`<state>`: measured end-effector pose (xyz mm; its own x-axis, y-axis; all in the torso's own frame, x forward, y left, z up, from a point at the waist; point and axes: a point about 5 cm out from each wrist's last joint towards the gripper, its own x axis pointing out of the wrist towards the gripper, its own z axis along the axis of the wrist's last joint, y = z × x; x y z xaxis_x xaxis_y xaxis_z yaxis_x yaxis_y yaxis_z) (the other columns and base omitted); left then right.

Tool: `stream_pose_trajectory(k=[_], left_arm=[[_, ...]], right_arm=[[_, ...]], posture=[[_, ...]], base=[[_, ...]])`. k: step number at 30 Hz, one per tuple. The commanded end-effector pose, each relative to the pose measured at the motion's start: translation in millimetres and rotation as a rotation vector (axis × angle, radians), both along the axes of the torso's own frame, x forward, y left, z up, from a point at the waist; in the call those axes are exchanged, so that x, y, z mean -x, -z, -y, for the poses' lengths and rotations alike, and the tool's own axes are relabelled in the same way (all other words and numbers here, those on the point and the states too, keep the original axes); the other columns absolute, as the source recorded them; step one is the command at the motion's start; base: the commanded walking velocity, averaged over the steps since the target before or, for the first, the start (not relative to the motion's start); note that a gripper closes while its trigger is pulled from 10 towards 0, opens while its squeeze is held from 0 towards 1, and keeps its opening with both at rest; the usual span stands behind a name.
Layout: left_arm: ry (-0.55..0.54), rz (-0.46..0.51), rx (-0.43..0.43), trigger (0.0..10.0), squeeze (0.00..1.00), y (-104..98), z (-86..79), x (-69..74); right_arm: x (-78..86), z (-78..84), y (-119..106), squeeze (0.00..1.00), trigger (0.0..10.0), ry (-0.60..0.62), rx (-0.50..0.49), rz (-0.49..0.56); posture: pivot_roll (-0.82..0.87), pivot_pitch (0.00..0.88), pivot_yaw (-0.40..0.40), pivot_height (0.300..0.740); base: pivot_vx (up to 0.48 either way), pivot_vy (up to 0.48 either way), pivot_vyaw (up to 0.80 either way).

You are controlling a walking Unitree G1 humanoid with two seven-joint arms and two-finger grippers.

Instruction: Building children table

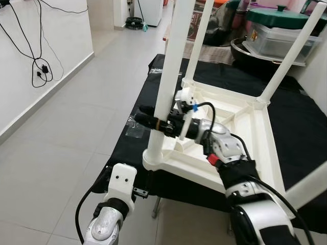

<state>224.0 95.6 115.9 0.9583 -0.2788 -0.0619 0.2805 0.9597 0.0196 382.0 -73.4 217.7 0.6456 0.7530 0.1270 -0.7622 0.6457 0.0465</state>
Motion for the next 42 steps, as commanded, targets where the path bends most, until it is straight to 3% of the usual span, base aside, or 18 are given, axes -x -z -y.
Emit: stream_pose_trajectory(k=[1, 4, 5, 8, 10, 20, 21, 22, 23, 24, 28, 29, 30, 31, 33, 37, 39, 42], left_arm=[[0.001, -0.022, 0.001, 10.0, 0.00, 3.7, 0.7, 1.5], [0.001, -0.022, 0.001, 10.0, 0.00, 3.6, 0.6, 1.4], [0.002, -0.023, 0.000, 10.0, 0.00, 3.8, 0.3, 1.2], [0.003, -0.024, -0.001, 10.0, 0.00, 4.0, 0.2, 1.0], [0.005, -0.023, -0.003, 10.0, 0.00, 4.0, -0.3, 0.5], [0.005, -0.021, -0.006, 10.0, 0.00, 3.9, -0.1, -0.6], [0.004, -0.021, -0.005, 10.0, 0.00, 3.8, -0.2, -0.7], [0.005, -0.022, -0.004, 10.0, 0.00, 3.9, 0.0, -0.7], [0.006, -0.023, -0.004, 10.0, 0.00, 4.0, 0.2, -0.7], [0.006, -0.024, -0.003, 10.0, 0.00, 4.1, 0.3, -0.7], [0.005, -0.026, -0.003, 10.0, 0.00, 4.3, 0.4, -0.9], [0.005, -0.025, -0.002, 10.0, 0.00, 4.2, 0.4, -0.9], [0.005, -0.025, -0.002, 10.0, 0.00, 4.2, 0.4, -0.9], [0.005, -0.026, -0.002, 10.0, 0.00, 4.3, 0.3, -0.9], [0.005, -0.027, -0.002, 10.0, 0.00, 4.5, 0.2, -0.9], [0.007, -0.027, -0.001, 10.0, 0.00, 4.4, 0.0, -1.0], [0.008, -0.026, -0.001, 10.0, 0.00, 4.4, 0.2, -1.3], [0.008, -0.025, -0.001, 10.0, 0.00, 4.3, 0.3, -1.4]], right_arm=[[-12.0, 30.0, 6.5, 0.00, 0.0, 0.340, -0.011, -0.056], [-12.9, 34.1, 8.2, 0.00, 0.0, 0.416, -0.004, -0.064], [-12.2, 43.0, 14.2, 0.00, 0.0, 0.584, 0.018, -0.094], [-9.2, 51.9, 18.9, 0.00, 0.0, 0.739, 0.060, -0.095], [10.9, 58.0, 27.2, 0.00, 0.0, 1.002, 0.068, -0.125], [32.8, 42.2, 38.0, 0.00, 0.0, 1.162, -0.061, -0.233], [31.1, 36.9, 36.8, 0.00, 3.7, 1.155, -0.089, -0.232], [28.6, 32.1, 33.0, 0.00, 10.0, 1.117, -0.111, -0.205], [27.8, 29.1, 30.0, 0.00, 10.0, 1.094, -0.122, -0.186], [26.6, 28.1, 23.9, 1.00, 10.0, 1.055, -0.133, -0.134], [24.9, 35.6, 13.4, 1.00, 10.0, 1.029, -0.118, -0.050], [24.2, 39.8, 11.5, 0.65, 10.0, 1.023, -0.119, -0.053], [24.2, 39.8, 11.5, 0.65, 10.0, 1.023, -0.119, -0.053], [21.0, 40.5, 7.9, 0.00, 10.0, 0.945, -0.135, -0.044], [13.9, 38.5, 1.6, 0.00, 10.0, 0.708, -0.163, -0.052], [11.1, 38.8, -5.4, 0.00, 10.0, 0.466, -0.211, -0.075], [13.0, 39.9, -9.2, 0.00, 10.0, 0.181, -0.124, -0.050], [15.1, 40.6, -9.4, 0.00, 10.0, 0.006, -0.055, -0.038]], posture=[[0.12, 0.033, -0.136, 0.740], [0.12, 0.033, -0.136, 0.740], [0.11, 0.033, -0.130, 0.740], [0.11, 0.034, -0.129, 0.740], [0.11, 0.036, -0.127, 0.740], [0.11, 0.035, -0.128, 0.740], [0.11, 0.036, -0.126, 0.740], [0.11, 0.034, -0.128, 0.740], [0.11, 0.034, -0.128, 0.740], [0.11, 0.037, -0.127, 0.740], [0.11, 0.038, -0.128, 0.740], [0.11, 0.038, -0.128, 0.740], [0.11, 0.038, -0.128, 0.740], [0.10, 0.036, -0.129, 0.740], [0.10, 0.037, -0.128, 0.740], [0.10, 0.037, -0.126, 0.740], [0.10, 0.037, -0.129, 0.740], [0.11, 0.039, -0.132, 0.740]], base=[[0.000, 0.000, 0.00], [0.000, 0.000, 0.00], [0.000, 0.000, 0.00], [0.000, 0.000, 0.00], [0.000, 0.000, 0.00], [0.000, 0.000, 0.00], [0.000, 0.000, 0.00], [0.000, 0.000, 0.00], [0.000, 0.000, 0.00], [0.000, 0.000, 0.00], [0.000, 0.000, 0.00], [0.000, 0.000, 0.00], [0.000, 0.000, 0.00], [0.000, 0.000, 0.00], [0.000, 0.000, 0.00], [0.000, 0.000, 0.00], [0.000, 0.000, 0.00], [0.000, 0.000, 0.00]])
